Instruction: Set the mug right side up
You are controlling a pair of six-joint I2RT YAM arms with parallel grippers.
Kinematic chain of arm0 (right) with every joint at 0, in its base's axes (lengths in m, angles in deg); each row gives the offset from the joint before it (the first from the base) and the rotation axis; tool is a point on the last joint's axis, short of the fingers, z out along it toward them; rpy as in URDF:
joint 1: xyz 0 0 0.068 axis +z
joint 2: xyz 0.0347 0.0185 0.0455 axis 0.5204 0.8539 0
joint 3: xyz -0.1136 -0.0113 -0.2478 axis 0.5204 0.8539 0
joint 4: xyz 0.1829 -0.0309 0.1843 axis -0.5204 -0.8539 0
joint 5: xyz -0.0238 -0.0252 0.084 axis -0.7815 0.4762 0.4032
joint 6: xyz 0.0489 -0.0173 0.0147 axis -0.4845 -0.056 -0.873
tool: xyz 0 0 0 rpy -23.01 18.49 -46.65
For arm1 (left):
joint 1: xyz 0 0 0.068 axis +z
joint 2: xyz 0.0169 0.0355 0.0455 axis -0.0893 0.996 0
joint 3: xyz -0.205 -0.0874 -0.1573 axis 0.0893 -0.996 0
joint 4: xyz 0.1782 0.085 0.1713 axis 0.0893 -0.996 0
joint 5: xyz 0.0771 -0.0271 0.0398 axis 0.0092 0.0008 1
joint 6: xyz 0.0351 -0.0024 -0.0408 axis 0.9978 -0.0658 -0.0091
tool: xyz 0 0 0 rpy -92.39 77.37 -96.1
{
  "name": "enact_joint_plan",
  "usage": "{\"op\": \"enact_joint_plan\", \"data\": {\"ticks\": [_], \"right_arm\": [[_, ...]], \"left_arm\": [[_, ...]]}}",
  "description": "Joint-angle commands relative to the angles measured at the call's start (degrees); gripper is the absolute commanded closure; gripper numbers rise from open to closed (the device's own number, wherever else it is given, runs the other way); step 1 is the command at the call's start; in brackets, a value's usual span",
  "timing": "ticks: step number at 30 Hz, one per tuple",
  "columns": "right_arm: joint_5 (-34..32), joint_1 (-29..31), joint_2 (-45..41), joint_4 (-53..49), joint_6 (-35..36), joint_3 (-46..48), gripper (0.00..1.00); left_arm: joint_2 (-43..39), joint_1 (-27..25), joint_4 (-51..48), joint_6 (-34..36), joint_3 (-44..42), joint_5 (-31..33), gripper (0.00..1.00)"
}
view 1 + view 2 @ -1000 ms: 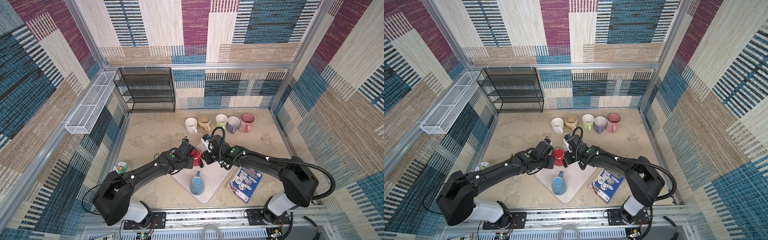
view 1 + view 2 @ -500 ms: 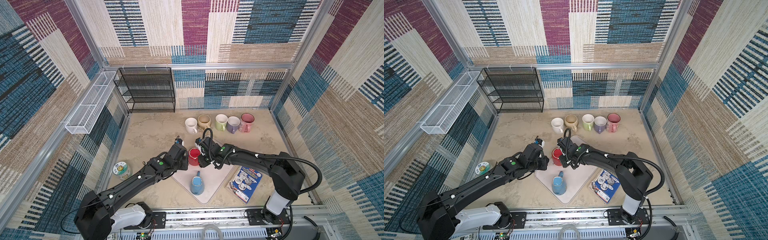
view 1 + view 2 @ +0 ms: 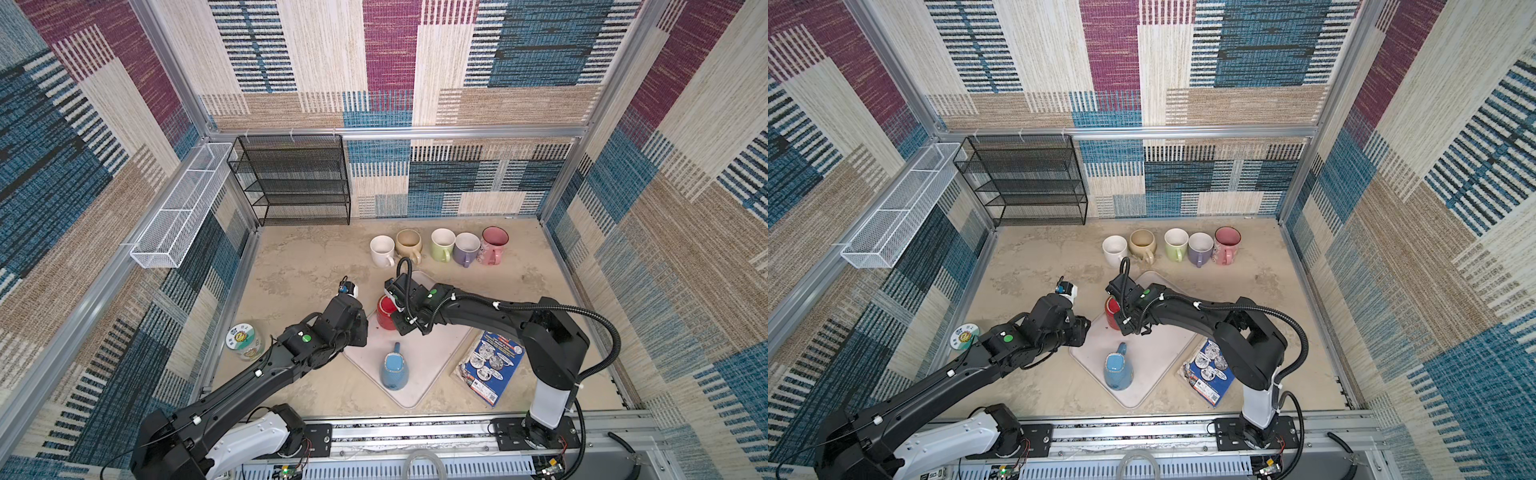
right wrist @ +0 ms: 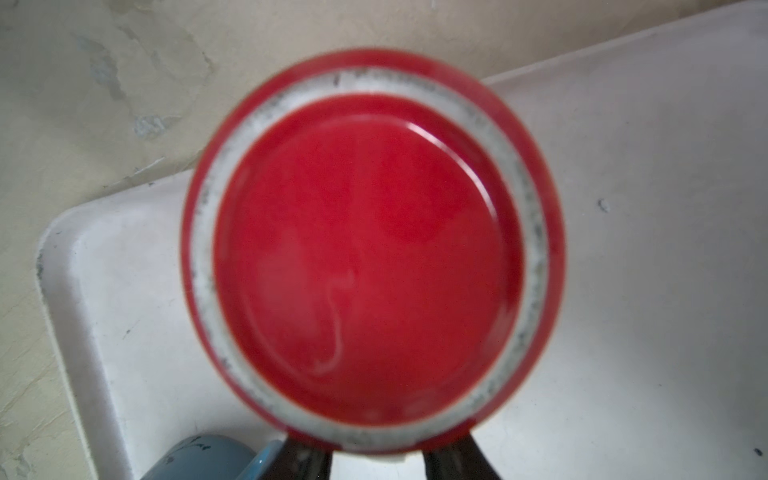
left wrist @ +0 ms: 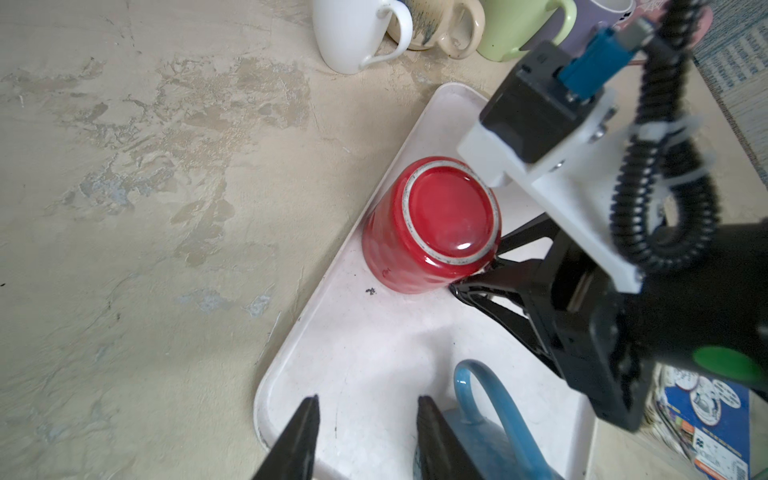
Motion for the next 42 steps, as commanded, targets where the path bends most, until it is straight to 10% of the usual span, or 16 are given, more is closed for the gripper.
{"op": "enact_joint_plan", "data": {"ticks": [1, 18, 42], "right_arm": [[-2.2, 0.2, 0.8, 2.1, 0.1, -1.2, 0.67], [-1.8, 0.3, -0.8, 3.2, 0.5, -1.8, 1.0], [14.5, -4.1, -18.9, 24.4, -3.0, 12.5, 1.0]], "left_arm": [[-0.5, 0.0, -1.2, -0.1, -0.5, 1.1, 0.56], [-1.0, 0.1, -1.3, -0.2, -1.2, 1.7, 0.44], [-13.6, 3.1, 20.1, -1.9, -12.9, -19.1, 0.38]]}}
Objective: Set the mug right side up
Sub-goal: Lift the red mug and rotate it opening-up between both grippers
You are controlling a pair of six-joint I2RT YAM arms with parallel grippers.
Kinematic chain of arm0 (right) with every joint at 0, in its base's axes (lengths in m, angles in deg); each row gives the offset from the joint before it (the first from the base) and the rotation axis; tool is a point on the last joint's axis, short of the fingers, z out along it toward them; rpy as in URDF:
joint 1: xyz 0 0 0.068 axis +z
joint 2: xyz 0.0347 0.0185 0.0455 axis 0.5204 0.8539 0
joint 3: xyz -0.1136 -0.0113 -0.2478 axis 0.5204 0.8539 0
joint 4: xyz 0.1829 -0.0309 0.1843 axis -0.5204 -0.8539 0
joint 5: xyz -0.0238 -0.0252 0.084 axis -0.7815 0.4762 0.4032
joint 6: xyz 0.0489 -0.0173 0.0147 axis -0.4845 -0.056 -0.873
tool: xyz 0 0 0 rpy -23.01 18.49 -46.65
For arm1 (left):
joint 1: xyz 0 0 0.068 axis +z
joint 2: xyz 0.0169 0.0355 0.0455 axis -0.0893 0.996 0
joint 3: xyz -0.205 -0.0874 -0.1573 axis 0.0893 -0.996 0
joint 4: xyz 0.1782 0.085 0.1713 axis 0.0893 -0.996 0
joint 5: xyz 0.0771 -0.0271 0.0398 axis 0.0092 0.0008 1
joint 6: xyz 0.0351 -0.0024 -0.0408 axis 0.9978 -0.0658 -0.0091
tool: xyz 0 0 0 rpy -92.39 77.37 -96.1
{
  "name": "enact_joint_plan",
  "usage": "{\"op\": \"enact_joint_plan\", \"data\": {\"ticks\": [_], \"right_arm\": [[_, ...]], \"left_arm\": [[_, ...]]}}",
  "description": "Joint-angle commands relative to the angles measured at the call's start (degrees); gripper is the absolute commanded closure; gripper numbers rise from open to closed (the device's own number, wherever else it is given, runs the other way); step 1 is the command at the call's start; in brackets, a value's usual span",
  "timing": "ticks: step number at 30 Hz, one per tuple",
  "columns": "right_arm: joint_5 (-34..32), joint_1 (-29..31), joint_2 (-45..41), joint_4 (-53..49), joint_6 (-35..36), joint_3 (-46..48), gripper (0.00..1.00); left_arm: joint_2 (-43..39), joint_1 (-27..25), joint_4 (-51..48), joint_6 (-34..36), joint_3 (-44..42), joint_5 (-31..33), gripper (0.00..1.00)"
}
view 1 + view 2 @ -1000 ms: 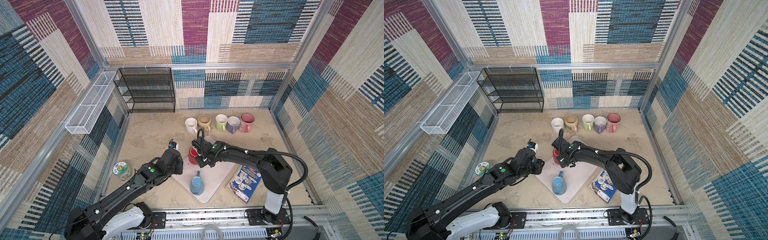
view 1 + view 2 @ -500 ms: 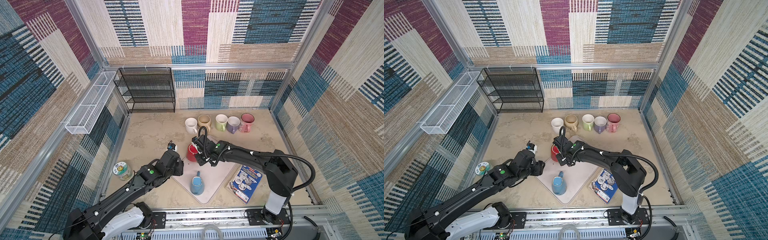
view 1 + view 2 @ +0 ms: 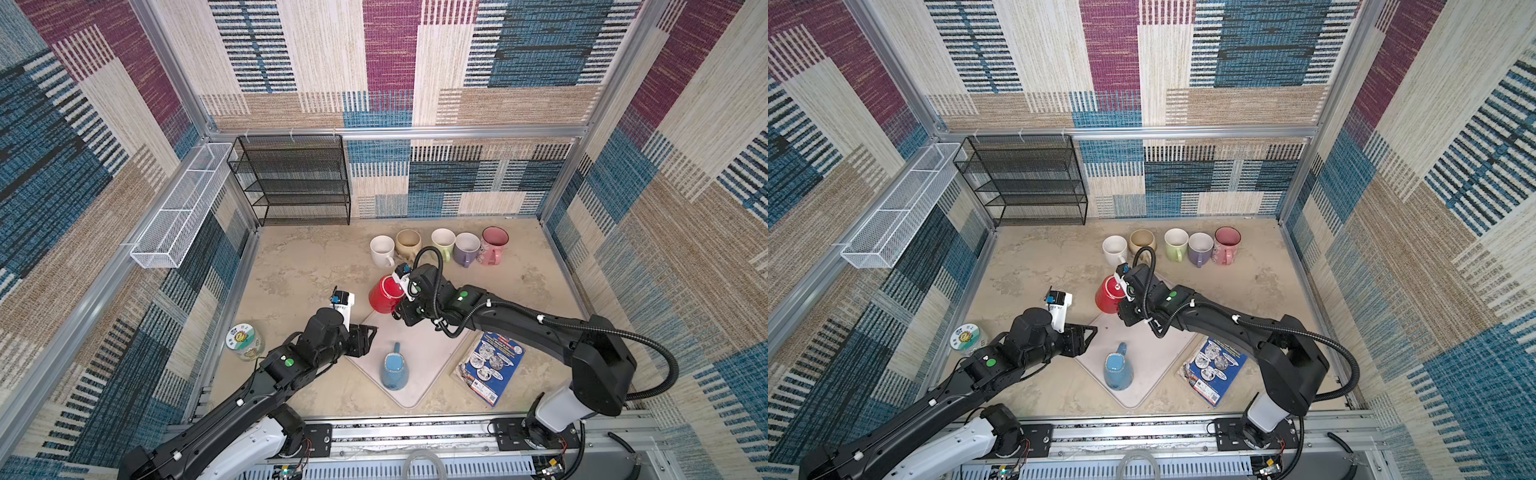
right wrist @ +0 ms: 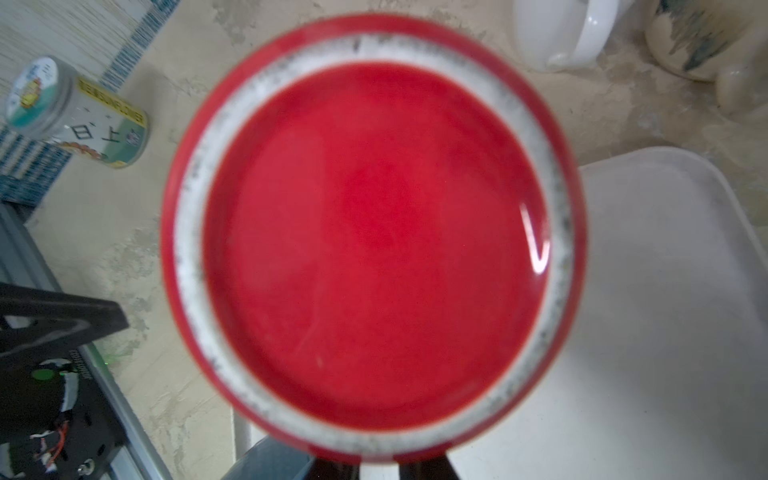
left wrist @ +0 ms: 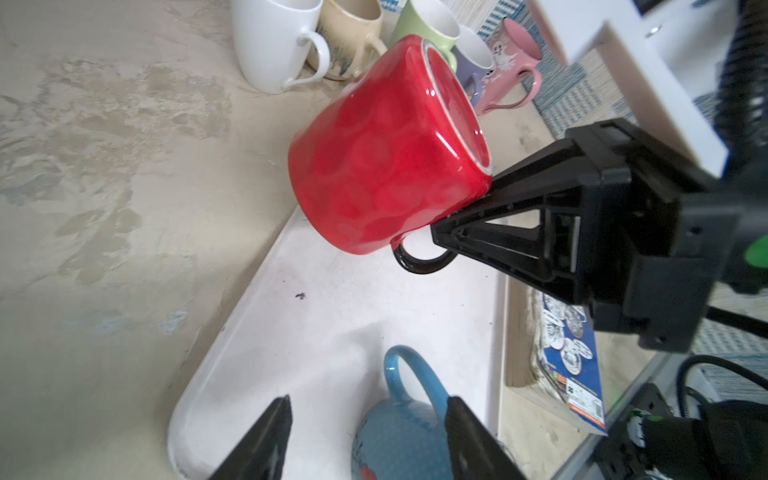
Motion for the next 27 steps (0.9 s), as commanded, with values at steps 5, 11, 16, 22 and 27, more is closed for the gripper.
{"op": "enact_joint_plan", "data": {"ticks": [5, 11, 16, 22, 27], "right_arm": [[11.8, -3.9, -8.2, 17.4, -3.7, 7.3, 1.0], [20.3, -6.6, -13.7, 26.8, -6.5, 12.9, 1.0], [26.5, -8.2, -15.8, 32.7, -8.8, 15.8, 1.0], [32.4, -9.4, -16.5, 37.1, -10.5, 17.3, 1.0], [37.9, -10.4, -16.8, 39.9, -11.1, 18.1, 1.0]], "left_arm": [[-1.9, 2.1, 13.1, -3.3, -3.8, -11.2, 0.38], [0.2, 4.2, 22.8, -6.3, -5.6, -19.9, 0.4], [3.2, 4.5, 29.3, -8.0, -5.6, -24.7, 0.43], [4.6, 4.7, 35.0, -9.0, -5.9, -26.8, 0.46], [4.9, 5.0, 40.3, -10.4, -7.1, -28.2, 0.5]]}}
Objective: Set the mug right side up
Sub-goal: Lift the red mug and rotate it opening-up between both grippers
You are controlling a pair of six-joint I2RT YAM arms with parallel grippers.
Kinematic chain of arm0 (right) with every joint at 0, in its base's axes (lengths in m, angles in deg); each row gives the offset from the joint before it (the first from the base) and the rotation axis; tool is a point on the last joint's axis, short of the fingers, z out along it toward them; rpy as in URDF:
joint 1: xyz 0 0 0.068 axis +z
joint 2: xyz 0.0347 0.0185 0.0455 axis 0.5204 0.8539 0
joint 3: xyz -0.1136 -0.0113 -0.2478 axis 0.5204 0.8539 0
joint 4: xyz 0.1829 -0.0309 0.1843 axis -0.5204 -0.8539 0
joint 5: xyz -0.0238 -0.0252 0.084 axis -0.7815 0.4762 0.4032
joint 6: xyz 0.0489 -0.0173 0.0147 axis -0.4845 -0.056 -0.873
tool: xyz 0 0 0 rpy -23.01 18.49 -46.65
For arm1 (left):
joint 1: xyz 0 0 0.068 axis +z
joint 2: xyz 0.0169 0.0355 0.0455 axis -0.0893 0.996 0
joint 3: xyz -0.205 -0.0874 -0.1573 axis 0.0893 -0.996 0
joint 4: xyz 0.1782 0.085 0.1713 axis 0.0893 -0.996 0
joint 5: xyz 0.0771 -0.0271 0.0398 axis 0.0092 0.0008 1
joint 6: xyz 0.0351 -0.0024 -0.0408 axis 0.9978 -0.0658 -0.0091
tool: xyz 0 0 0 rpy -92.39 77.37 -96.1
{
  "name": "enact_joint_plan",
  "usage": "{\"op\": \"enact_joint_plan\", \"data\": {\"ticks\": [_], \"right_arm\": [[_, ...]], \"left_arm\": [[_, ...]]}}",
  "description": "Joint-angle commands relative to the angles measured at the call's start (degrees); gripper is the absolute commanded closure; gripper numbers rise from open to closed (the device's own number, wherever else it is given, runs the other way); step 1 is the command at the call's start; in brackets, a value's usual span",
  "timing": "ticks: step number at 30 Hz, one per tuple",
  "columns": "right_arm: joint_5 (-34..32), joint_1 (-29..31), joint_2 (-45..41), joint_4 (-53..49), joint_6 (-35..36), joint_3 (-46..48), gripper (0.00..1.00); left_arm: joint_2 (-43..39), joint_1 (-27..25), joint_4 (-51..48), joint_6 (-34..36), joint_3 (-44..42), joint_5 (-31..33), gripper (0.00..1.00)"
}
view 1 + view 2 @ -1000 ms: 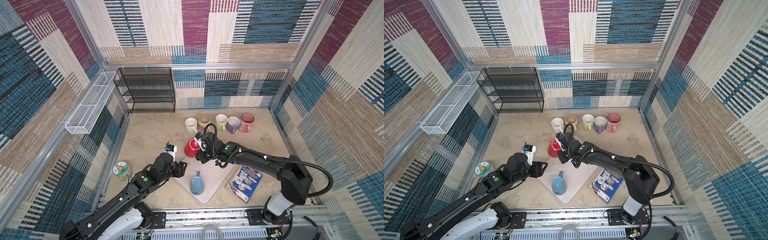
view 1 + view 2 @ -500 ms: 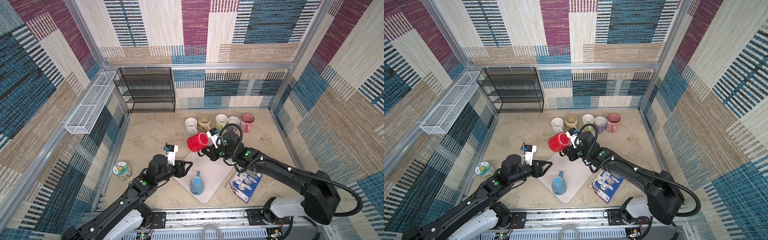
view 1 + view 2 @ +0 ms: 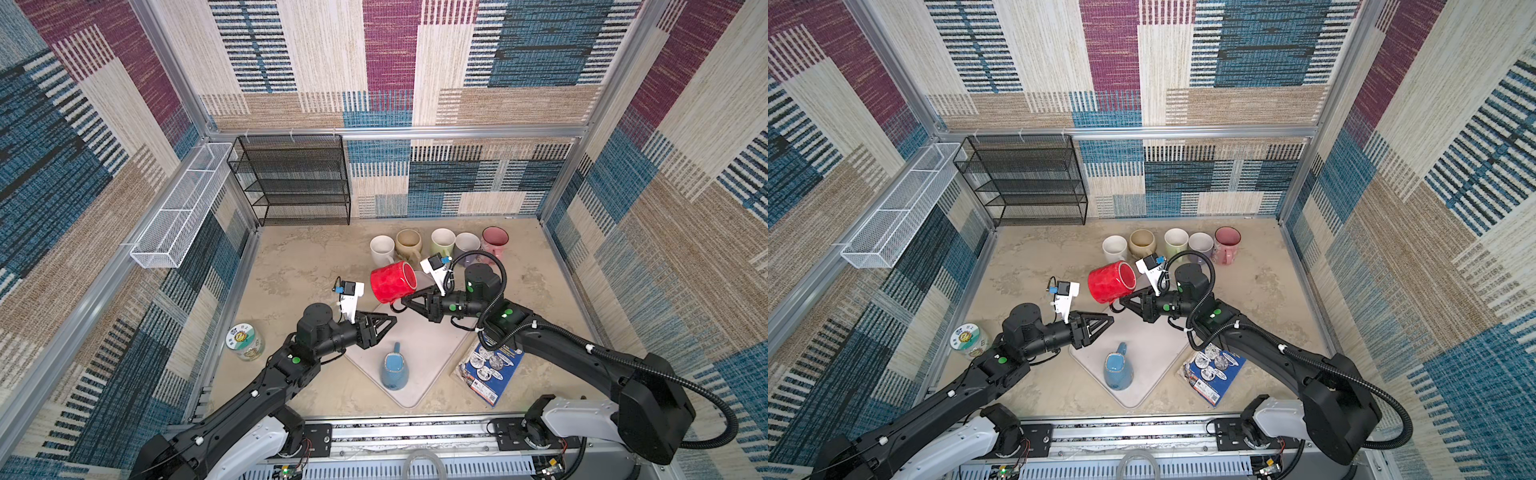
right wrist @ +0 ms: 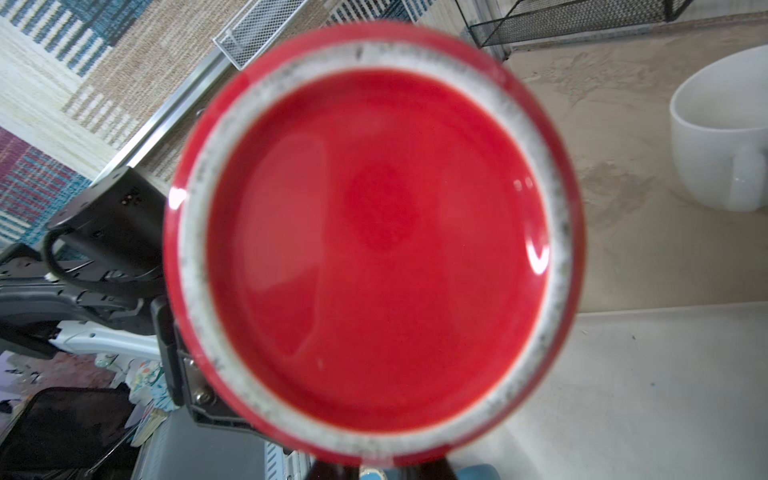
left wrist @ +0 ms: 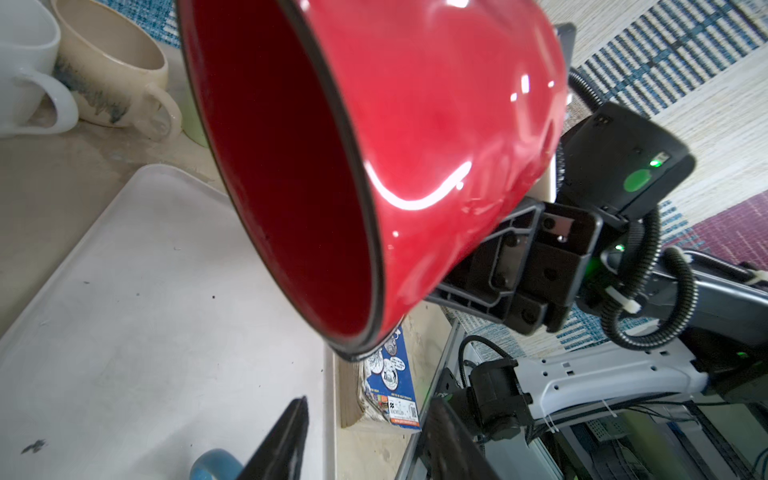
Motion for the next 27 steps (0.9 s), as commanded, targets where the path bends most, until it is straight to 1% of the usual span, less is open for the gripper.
{"op": "enact_joint_plan", "data": {"ticks": [1, 4, 10, 15, 19, 27], "right_arm": [[6.4, -0.5, -0.5, 8.6, -0.8, 0.0, 1.0], [8.8, -0.7, -0.5, 9.9, -1.3, 0.0, 1.0], [12.4, -0.8, 0.8, 12.2, -2.7, -0.3, 1.0], [13.9, -0.8, 1.3, 13.9, -3.4, -0.3, 1.0], [15.2, -0.8, 1.7, 15.0, -4.0, -0.3, 1.0], [16.1, -0.8, 2.4, 16.5, -4.8, -0.1, 1.0]], "left_arm": [[0.1, 0.2, 7.8, -2.3, -1.2, -2.6, 0.5], [-0.6, 0.4, 10.0, -2.6, -1.8, -2.5, 0.51], [-0.9, 0.7, 10.7, -2.2, -1.2, -1.9, 0.52], [-0.2, 0.8, 11.0, -2.0, -0.4, -1.3, 0.54], [0.2, 1.0, 12.8, -2.4, -0.4, -0.4, 0.59], [3.0, 1.4, 16.4, -3.7, 0.3, -0.5, 0.64]]}}
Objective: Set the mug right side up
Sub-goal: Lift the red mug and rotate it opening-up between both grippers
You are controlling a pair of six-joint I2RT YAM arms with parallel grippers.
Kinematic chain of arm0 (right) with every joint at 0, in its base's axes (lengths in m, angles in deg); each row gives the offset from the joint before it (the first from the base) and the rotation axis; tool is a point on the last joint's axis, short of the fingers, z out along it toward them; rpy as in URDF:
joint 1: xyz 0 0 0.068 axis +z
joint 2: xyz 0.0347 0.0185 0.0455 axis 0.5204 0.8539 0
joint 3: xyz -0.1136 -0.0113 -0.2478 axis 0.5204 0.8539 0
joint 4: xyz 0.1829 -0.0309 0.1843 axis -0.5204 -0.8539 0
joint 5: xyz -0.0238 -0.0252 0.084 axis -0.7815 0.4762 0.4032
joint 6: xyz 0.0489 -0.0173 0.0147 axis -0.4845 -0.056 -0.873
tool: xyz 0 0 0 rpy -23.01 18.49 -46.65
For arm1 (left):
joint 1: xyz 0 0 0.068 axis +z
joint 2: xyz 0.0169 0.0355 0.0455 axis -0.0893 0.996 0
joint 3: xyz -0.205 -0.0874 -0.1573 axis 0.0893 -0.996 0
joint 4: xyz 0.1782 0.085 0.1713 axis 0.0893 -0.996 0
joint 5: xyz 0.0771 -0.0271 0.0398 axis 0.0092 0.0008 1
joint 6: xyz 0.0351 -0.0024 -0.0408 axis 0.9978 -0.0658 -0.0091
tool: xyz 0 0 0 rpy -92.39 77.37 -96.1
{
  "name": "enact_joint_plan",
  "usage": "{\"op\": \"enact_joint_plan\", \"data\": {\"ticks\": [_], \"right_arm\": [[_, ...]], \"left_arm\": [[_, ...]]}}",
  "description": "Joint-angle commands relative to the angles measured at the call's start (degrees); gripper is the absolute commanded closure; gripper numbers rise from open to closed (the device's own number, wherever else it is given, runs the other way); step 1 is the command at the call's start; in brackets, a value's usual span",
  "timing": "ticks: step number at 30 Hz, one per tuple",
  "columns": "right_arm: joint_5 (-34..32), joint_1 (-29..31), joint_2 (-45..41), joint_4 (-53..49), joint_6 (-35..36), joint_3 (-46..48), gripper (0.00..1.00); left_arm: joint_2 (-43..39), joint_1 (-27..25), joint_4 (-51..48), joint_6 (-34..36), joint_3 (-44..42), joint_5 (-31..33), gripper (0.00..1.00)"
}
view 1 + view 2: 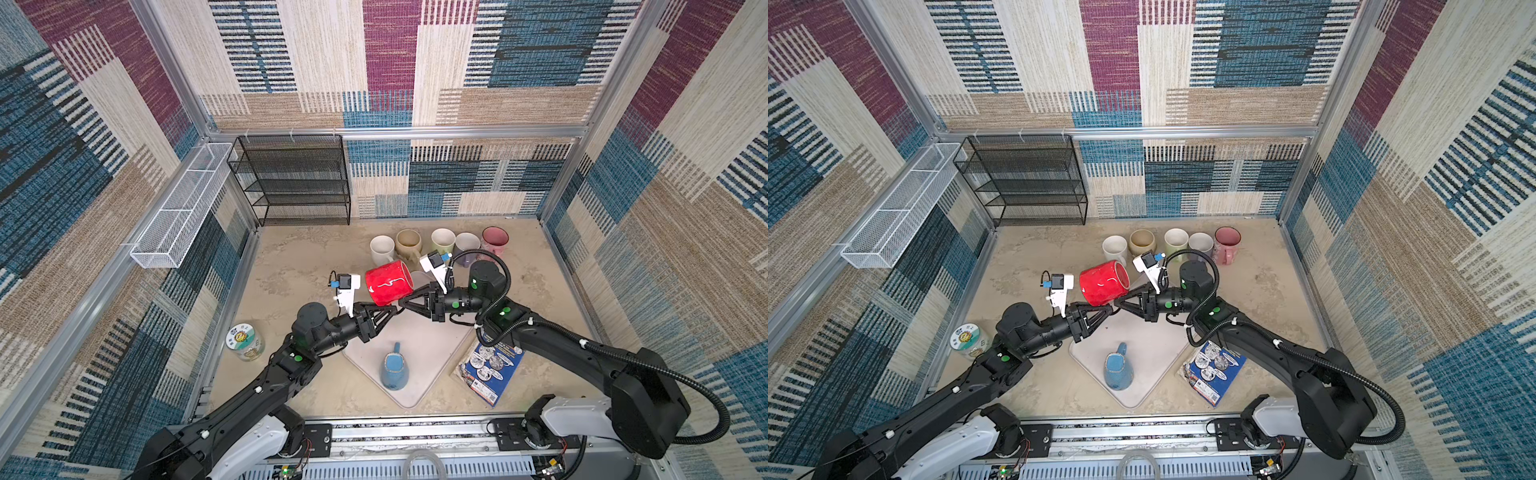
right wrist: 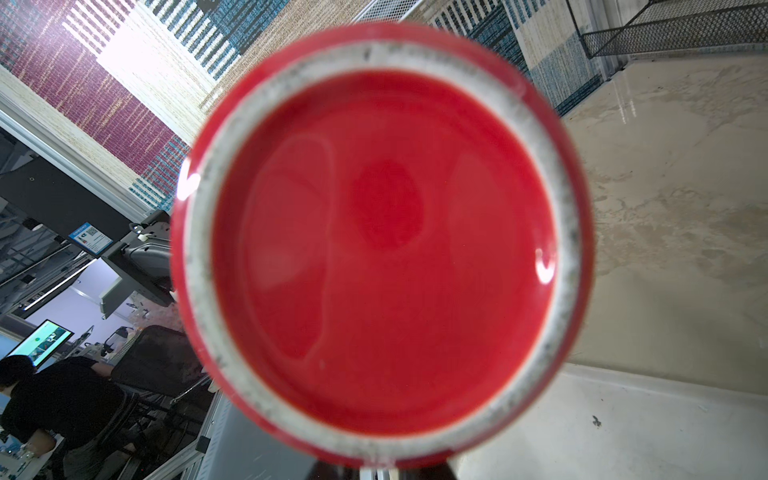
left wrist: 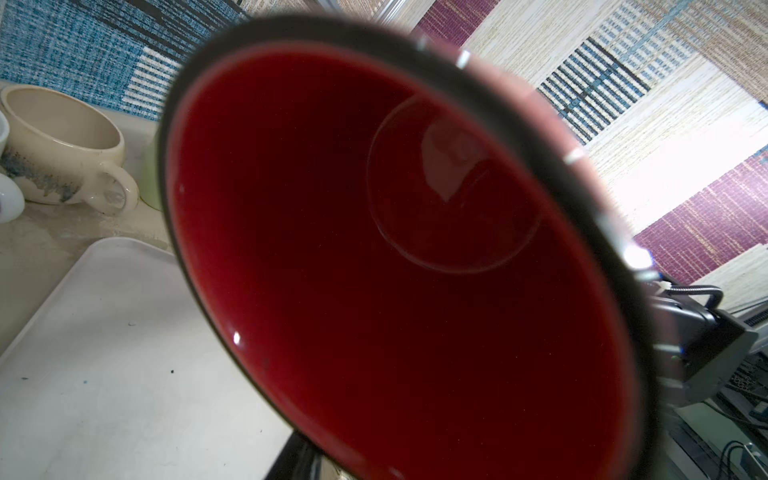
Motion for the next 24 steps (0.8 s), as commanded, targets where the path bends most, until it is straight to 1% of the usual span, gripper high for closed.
{"op": "enact_joint_plan", "data": {"ticks": [1, 8, 11, 16, 17, 18, 24], "right_arm": [[3.8, 0.1, 0.2, 5.7, -0.9, -0.1, 1.0], [4.9, 0.0, 0.5, 6.3, -0.4, -0.1, 1.0], [5.2, -0.2, 1.0, 6.1, -0.2, -0.3, 1.0], [4.5, -0.6, 1.8, 4.9, 0.4, -0.9, 1.0], [4.3, -0.8, 2.0, 4.7, 0.5, -1.1, 1.0], [4.1, -0.9, 2.2, 4.5, 0.6, -1.2, 1.0], [3.0, -1.2, 3.6, 4.3, 0.6, -1.8, 1.0]], "left_arm": [[0.9, 0.3, 6.5, -1.7, 0.7, 0.9, 0.66], [2.5, 0.5, 8.8, -2.1, 2.5, 0.2, 0.72], [3.0, 0.6, 10.3, -2.4, 2.9, 0.2, 0.77], [3.8, 0.8, 12.1, -3.3, 3.2, -0.5, 0.88], [3.9, 0.8, 12.4, -3.5, 3.0, -0.7, 0.95], [4.0, 0.8, 12.6, -3.6, 3.0, -0.6, 1.0], [3.8, 0.8, 13.0, -3.6, 2.4, -0.6, 1.0]]}}
